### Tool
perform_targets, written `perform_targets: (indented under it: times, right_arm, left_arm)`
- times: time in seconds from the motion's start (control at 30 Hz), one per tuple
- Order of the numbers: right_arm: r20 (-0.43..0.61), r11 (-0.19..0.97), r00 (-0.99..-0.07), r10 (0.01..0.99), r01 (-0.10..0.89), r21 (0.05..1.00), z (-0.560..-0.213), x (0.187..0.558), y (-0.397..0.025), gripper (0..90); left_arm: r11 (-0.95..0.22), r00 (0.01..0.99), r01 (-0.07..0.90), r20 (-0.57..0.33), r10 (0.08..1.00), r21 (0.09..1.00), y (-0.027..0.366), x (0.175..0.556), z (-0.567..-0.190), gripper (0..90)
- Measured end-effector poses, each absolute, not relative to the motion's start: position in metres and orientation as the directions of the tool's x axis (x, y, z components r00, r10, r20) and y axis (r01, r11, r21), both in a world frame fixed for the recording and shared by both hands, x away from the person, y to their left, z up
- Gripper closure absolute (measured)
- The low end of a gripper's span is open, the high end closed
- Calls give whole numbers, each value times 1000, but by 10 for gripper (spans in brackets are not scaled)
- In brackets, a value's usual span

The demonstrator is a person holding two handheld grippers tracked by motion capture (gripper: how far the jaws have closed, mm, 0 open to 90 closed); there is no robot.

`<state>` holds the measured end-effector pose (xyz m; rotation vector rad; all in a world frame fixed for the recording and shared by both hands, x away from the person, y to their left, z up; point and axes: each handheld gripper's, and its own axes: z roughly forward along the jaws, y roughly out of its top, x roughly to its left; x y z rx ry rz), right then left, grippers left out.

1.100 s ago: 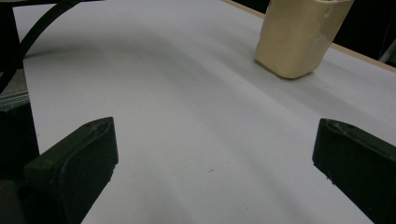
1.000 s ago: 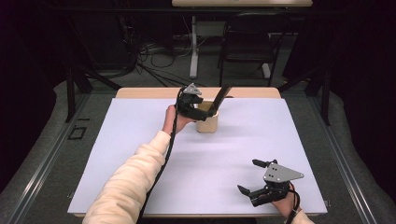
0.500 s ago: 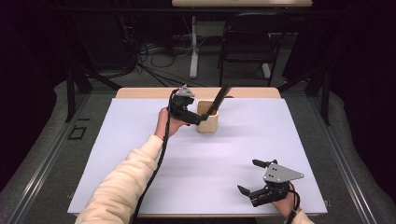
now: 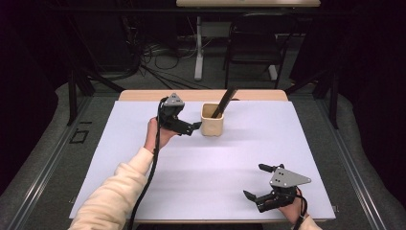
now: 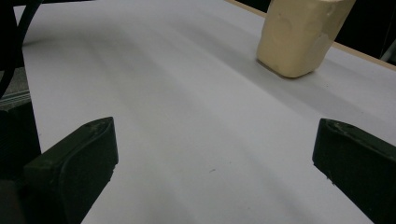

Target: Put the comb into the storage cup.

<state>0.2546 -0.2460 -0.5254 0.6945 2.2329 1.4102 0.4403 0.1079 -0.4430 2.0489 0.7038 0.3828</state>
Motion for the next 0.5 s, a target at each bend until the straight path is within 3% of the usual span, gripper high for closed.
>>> perform_targets:
  times: [0.5]
  right_arm:
    - [-74,362,-792,607,192,912,-525,254,-246,0]
  left_arm:
    - [-428,762,364,0,648,827,141,407,-457,0]
